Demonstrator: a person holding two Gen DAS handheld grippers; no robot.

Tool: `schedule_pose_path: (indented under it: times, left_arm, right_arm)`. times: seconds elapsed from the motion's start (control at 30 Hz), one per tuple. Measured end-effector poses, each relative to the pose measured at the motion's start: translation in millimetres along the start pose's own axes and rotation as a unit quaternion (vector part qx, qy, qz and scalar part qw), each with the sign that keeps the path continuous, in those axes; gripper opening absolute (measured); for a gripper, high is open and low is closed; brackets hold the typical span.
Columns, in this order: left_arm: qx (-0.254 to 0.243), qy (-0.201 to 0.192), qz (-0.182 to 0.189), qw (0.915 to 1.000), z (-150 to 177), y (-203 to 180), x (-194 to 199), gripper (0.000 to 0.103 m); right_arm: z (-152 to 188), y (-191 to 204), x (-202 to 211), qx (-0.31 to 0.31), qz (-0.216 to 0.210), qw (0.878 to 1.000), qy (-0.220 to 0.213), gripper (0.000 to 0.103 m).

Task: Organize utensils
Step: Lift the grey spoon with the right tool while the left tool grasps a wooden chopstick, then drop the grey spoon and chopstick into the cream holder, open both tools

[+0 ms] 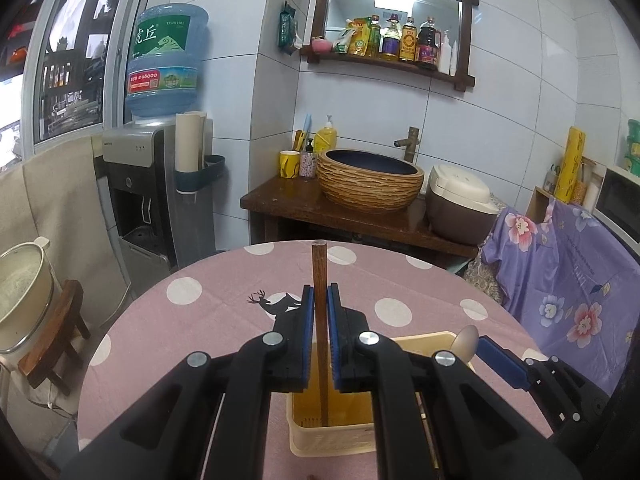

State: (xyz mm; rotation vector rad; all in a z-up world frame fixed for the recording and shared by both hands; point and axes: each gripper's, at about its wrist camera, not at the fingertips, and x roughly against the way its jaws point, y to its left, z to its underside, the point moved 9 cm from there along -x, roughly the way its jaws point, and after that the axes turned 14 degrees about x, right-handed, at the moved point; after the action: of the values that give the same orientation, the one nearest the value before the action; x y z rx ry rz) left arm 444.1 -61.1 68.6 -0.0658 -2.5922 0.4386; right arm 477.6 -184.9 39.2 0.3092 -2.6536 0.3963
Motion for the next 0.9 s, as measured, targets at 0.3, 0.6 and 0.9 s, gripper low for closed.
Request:
schedule_pose_path:
  times: [0.3,0.6,0.9]
  left_arm:
    - [0.009,0.003,0.006,0.9999,-0.3,3.9,2.4,0.022]
    - [0.028,-0.045,0.005,0.9986,8.9,25.4,54.7,0.092]
    - [0.069,0.066,-0.028,0.9950,96.5,76.2,61.5,0.098]
  right_arm:
    - [3.3,-5.5,3.6,0.000,0.008,1.000,-0.011,0.042]
    - [20.7,-17.2,41.1,-0.011,0.031,0.999,-0.014,0.062]
    - [92.5,-12.6,80.4,-0.043,0.010,0.997,0.060,0.067]
